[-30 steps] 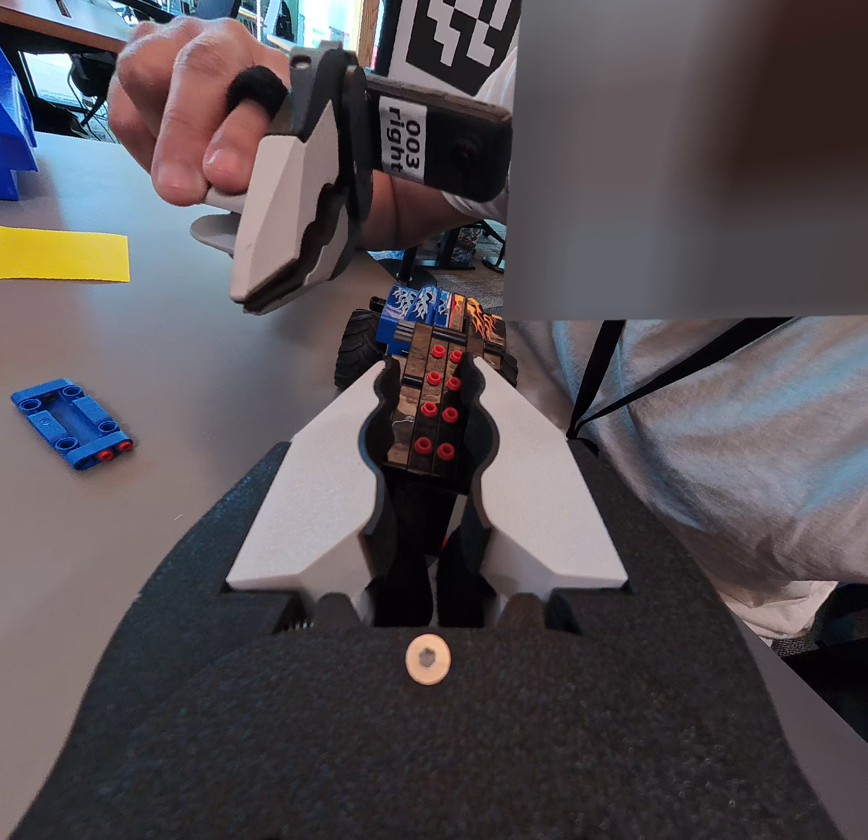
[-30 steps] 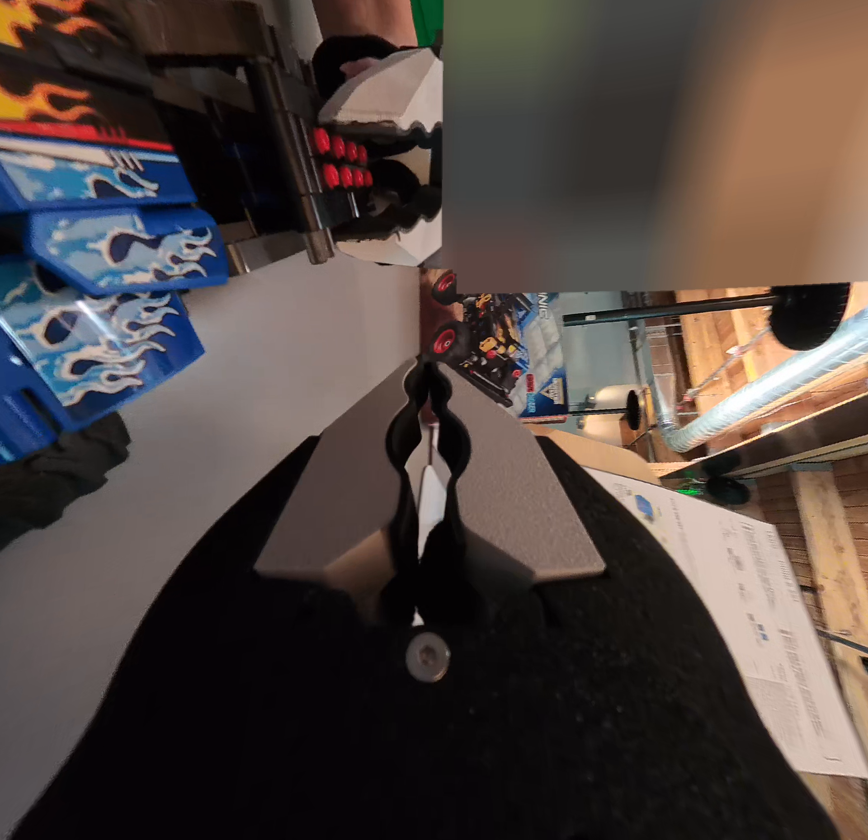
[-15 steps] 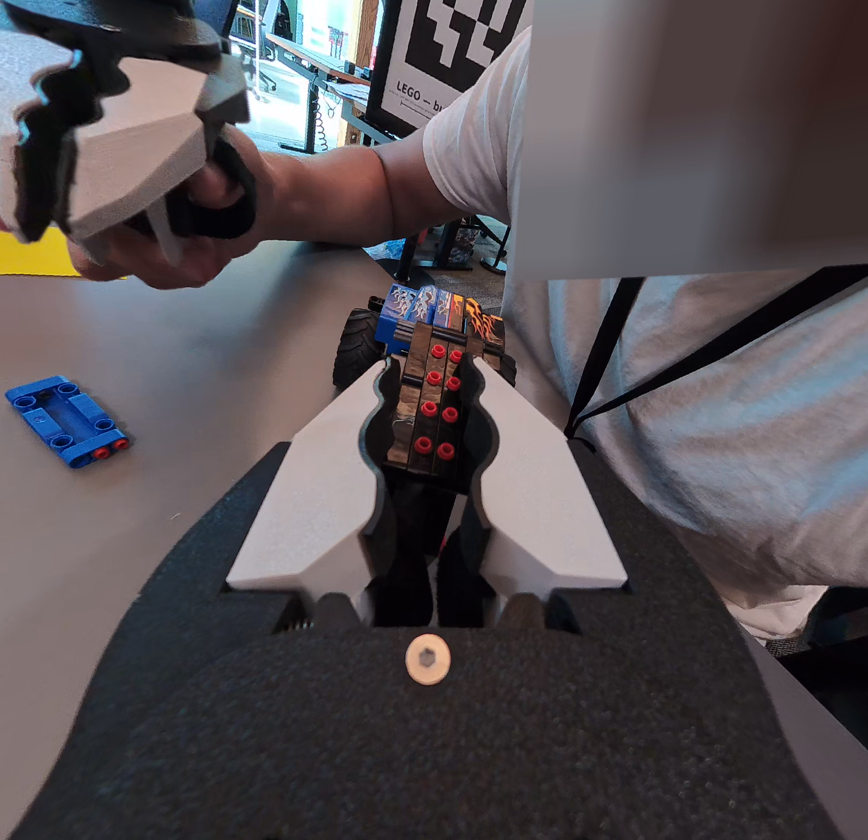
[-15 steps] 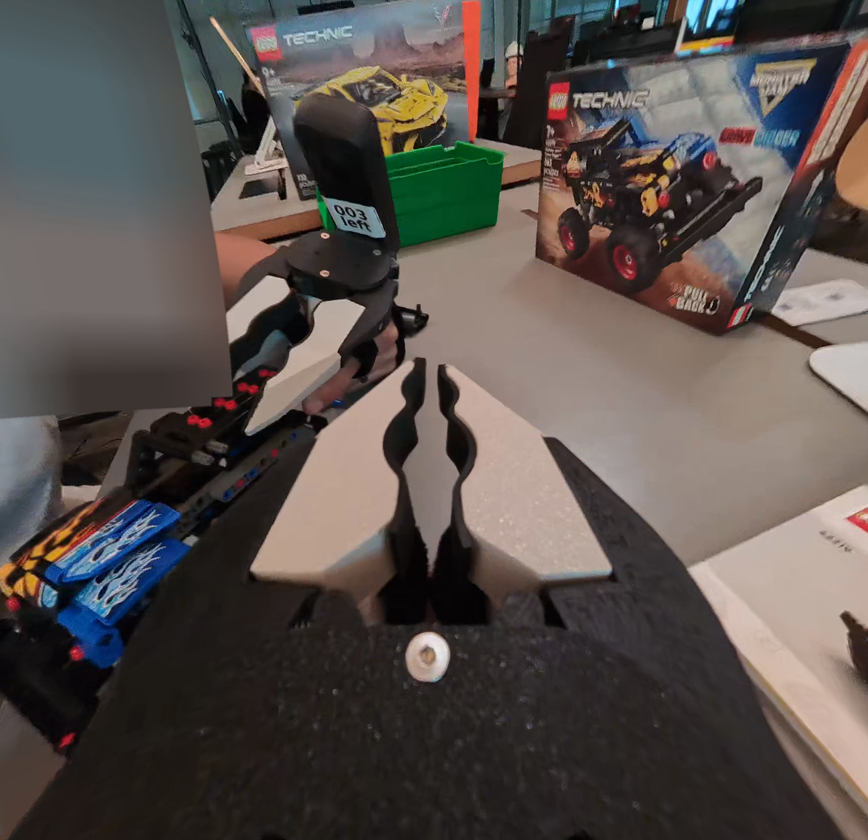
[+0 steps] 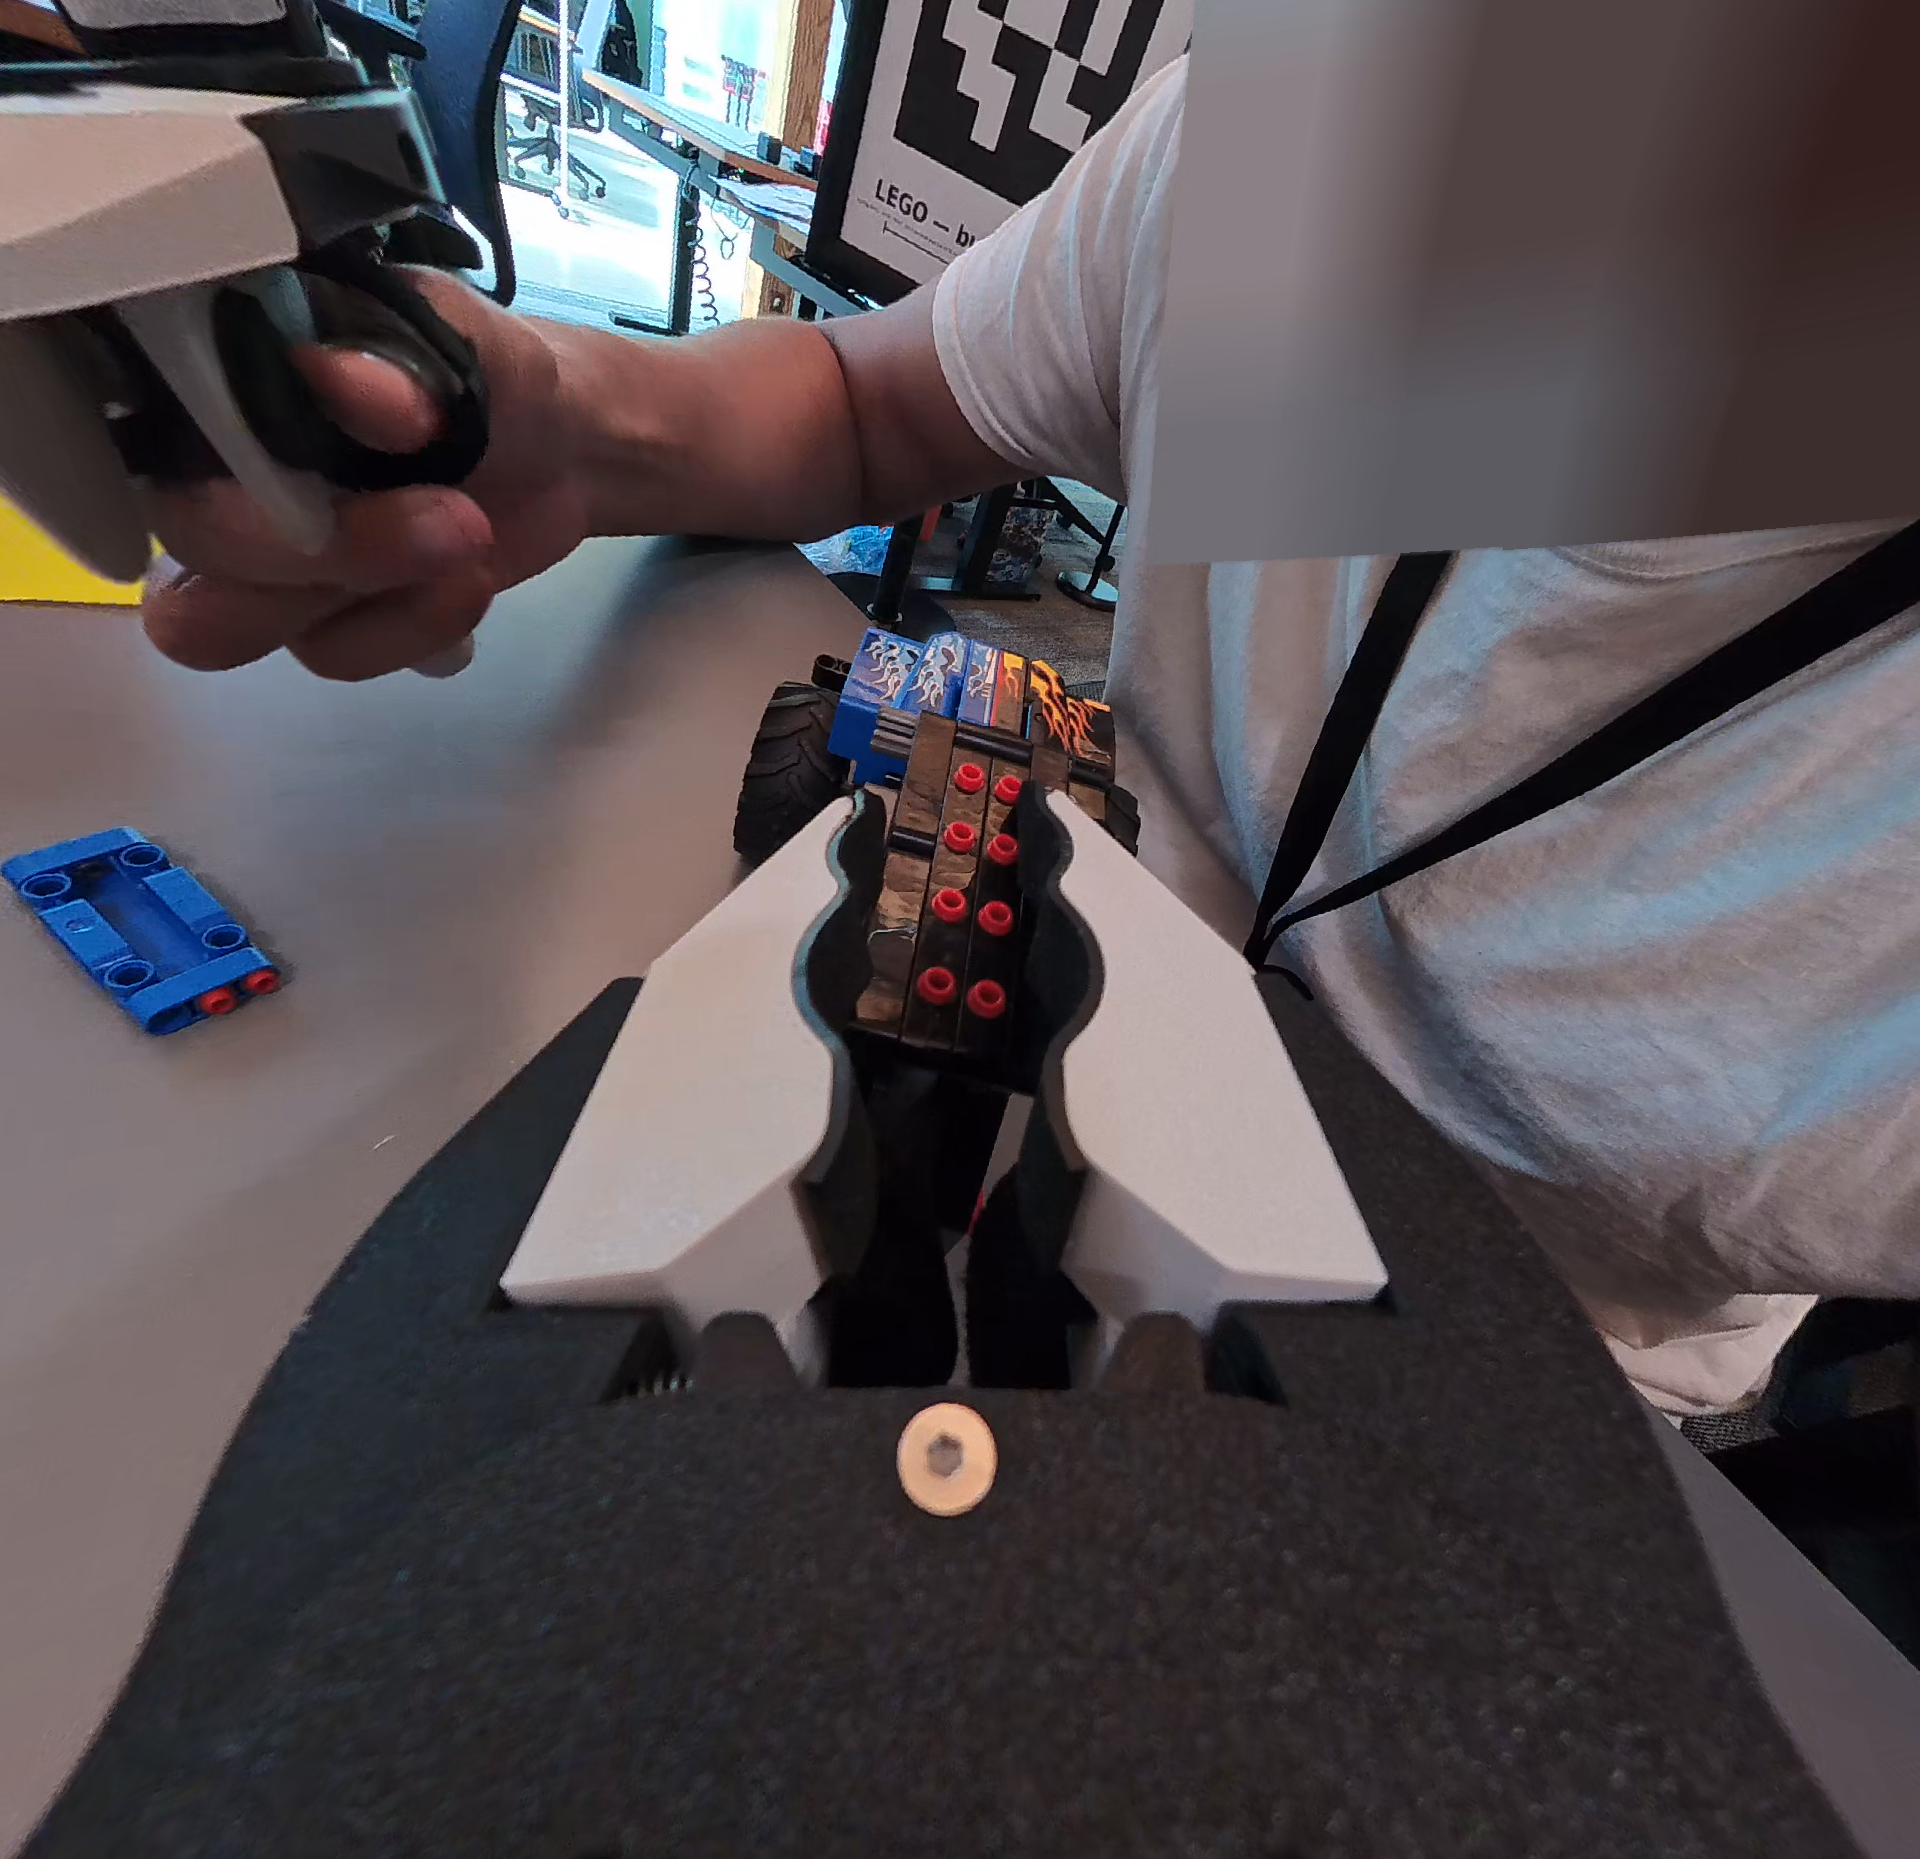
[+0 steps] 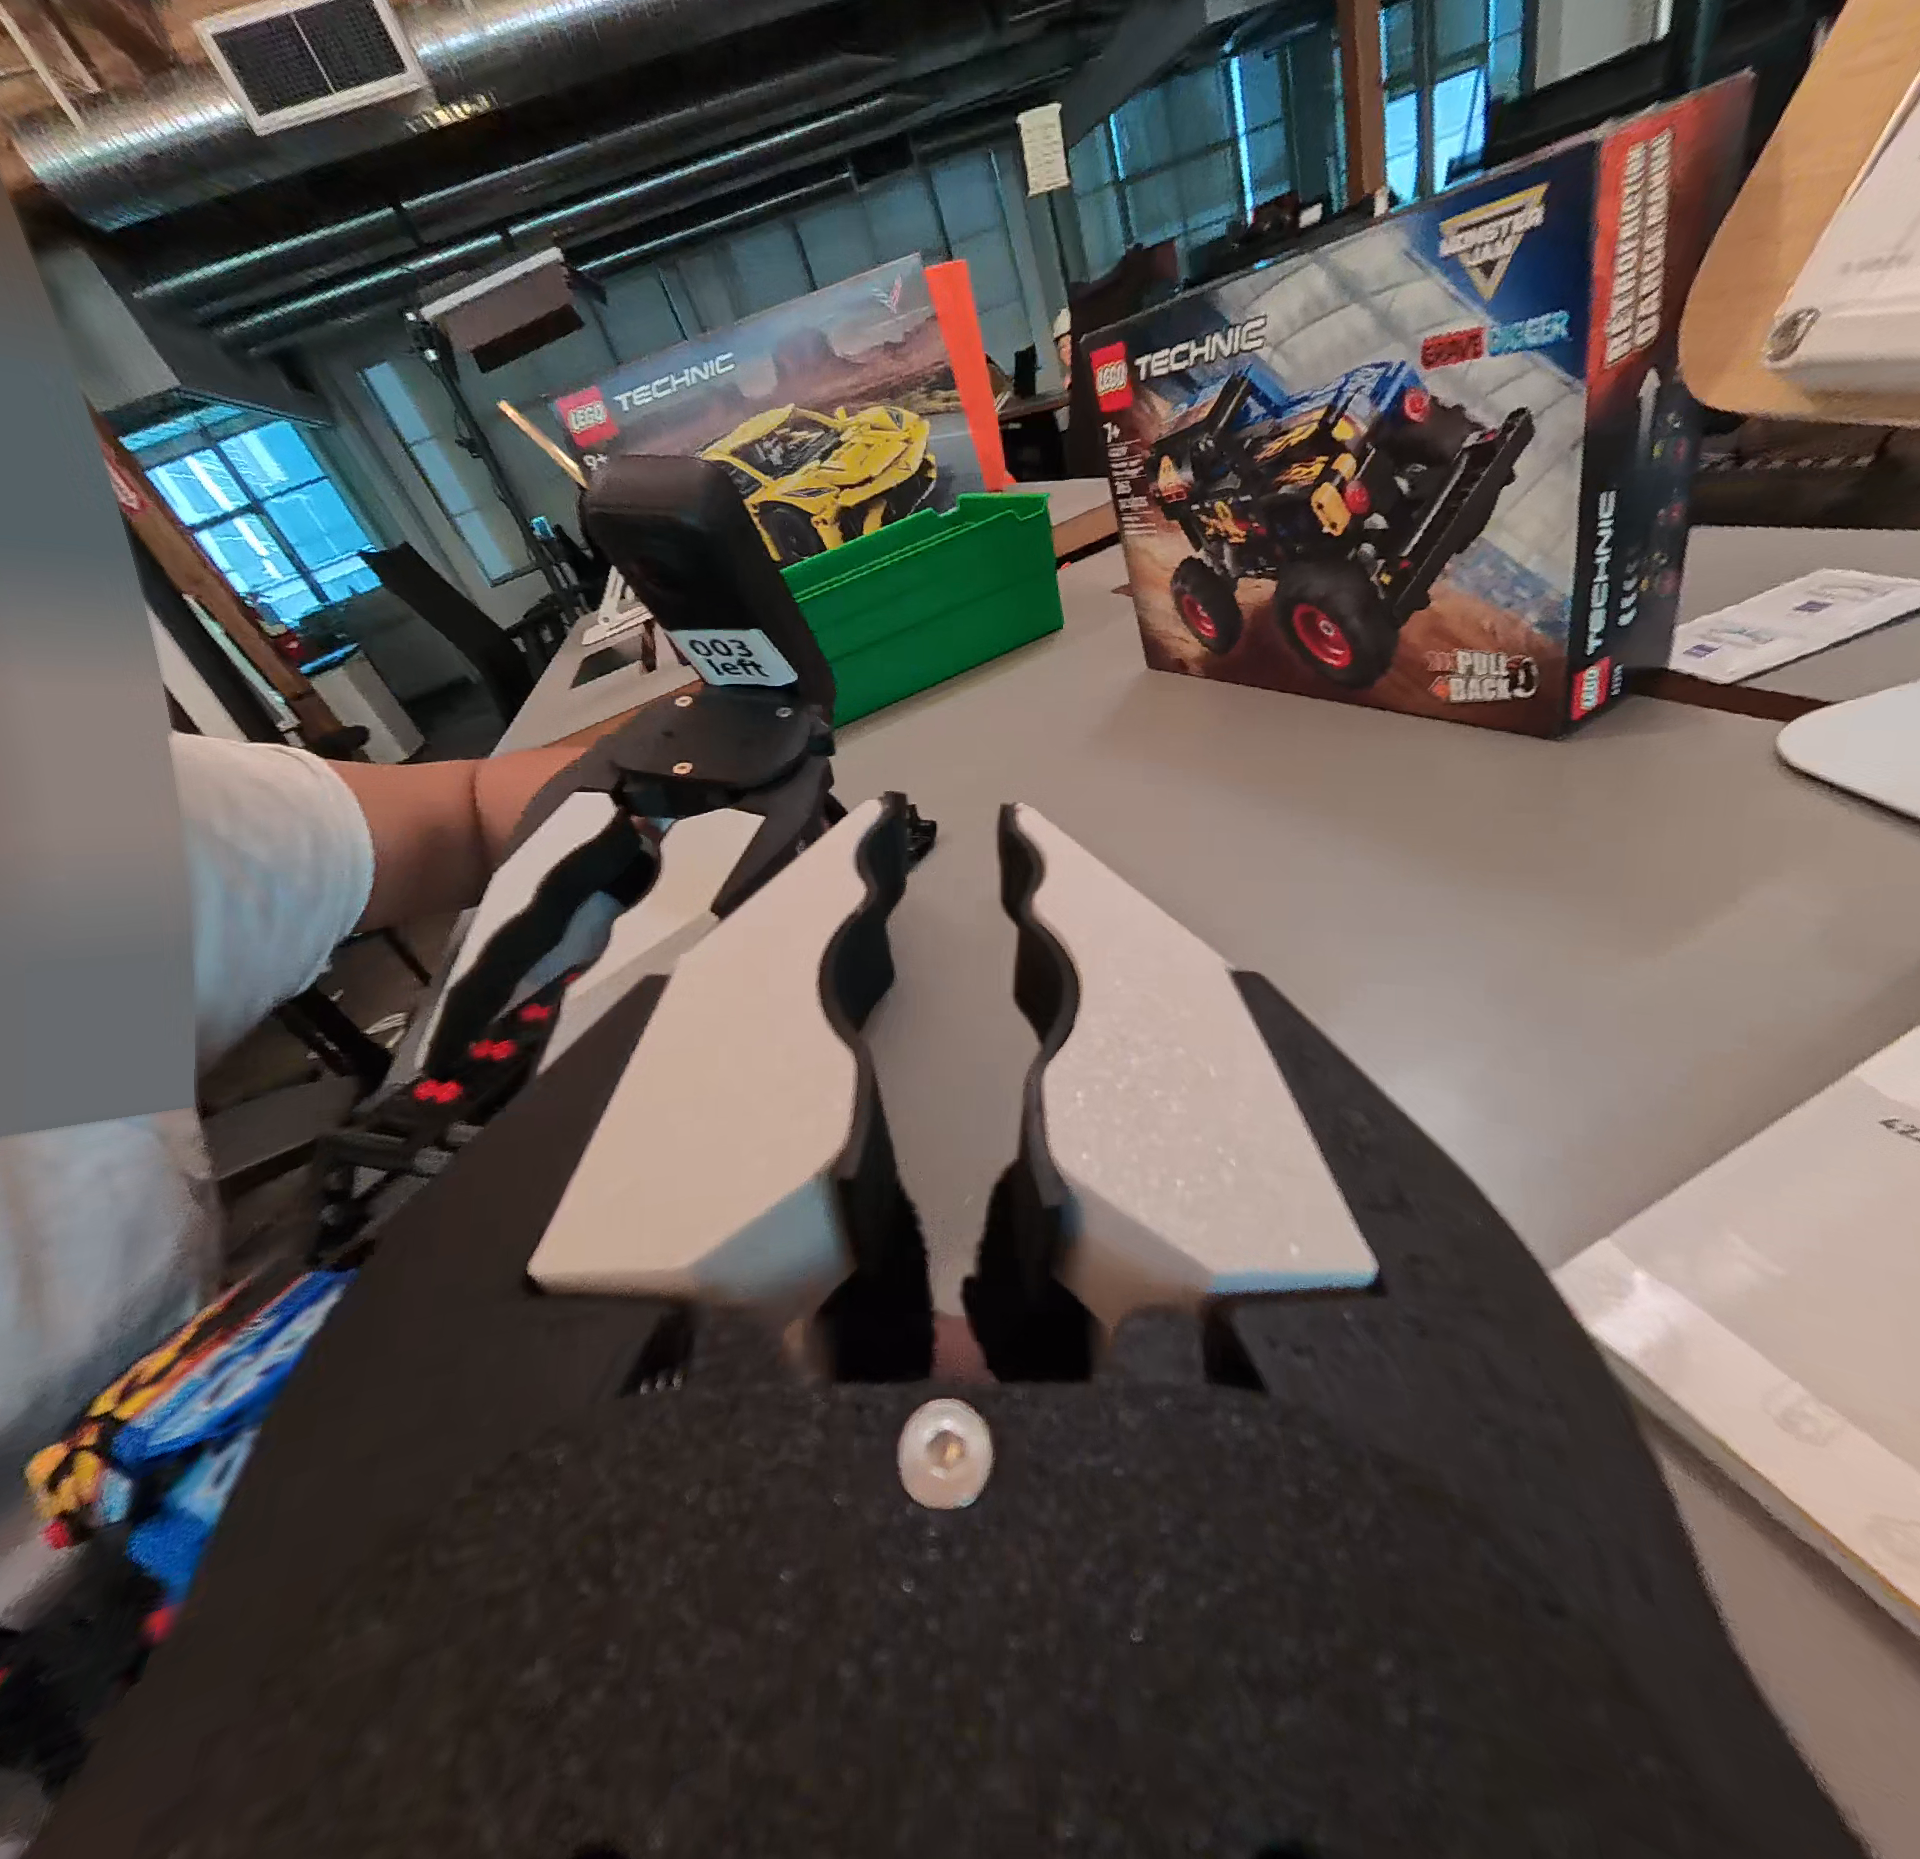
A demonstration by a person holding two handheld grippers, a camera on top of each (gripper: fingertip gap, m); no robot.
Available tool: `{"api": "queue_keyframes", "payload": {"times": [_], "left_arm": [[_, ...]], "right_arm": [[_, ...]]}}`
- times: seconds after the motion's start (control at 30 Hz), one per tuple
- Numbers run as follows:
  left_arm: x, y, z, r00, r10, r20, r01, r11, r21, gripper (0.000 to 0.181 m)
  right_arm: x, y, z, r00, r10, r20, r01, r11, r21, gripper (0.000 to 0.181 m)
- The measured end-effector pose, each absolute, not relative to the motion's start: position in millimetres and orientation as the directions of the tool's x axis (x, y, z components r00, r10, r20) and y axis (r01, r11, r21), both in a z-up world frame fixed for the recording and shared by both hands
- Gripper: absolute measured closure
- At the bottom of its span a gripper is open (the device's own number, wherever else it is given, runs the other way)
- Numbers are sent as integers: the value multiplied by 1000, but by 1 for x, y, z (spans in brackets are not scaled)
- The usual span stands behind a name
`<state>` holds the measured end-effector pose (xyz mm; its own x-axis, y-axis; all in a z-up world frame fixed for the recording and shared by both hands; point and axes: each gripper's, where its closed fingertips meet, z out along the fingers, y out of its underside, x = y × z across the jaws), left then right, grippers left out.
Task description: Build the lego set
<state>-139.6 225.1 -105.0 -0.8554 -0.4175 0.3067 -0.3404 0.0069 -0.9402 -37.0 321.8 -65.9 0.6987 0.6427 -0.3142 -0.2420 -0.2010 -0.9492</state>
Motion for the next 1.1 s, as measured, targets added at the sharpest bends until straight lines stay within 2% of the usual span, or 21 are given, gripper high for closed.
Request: {"api": "queue_keyframes", "payload": {"times": [0.07, 0.1, 0.13, 0.17, 0.33, 0.47, 0.57, 0.67, 1.1], "left_arm": [[-140, 225, -105, -854, -418, 310, -343, 4, -939, 156], [-140, 225, -105, -853, -417, 313, -345, 3, -938, 156], [-140, 225, -105, -853, -417, 313, -346, 3, -938, 156], [-140, 225, -105, -853, -417, 313, -345, 3, -938, 156], [-140, 225, -105, -853, -417, 313, -345, 3, -938, 156], [-140, 225, -105, -853, -417, 313, -346, 3, -938, 156], [-140, 225, -105, -853, -417, 313, -346, 3, -938, 156], [-140, 225, -105, -853, -417, 313, -345, 3, -938, 156], [-140, 225, -105, -853, -418, 313, -345, 3, -938, 156]], "right_arm": [[-35, 325, -67, 722, 634, -277, -229, -159, -960, 156], [-34, 326, -69, 731, 626, -272, -225, -156, -962, 161], [-35, 326, -69, 731, 626, -271, -226, -153, -962, 175], [-35, 326, -70, 738, 617, -274, -227, -155, -962, 179], [-46, 323, -69, 728, 628, -275, -214, -173, -961, 177], [-43, 322, -62, 706, 633, -317, -285, -156, -946, 179], [-44, 322, -71, 706, 637, -309, -244, -192, -951, 181], [-42, 324, -80, 744, 630, -221, -154, -161, -975, 181], [-61, 314, -92, 721, 683, -116, 13, -181, -983, 181]]}}
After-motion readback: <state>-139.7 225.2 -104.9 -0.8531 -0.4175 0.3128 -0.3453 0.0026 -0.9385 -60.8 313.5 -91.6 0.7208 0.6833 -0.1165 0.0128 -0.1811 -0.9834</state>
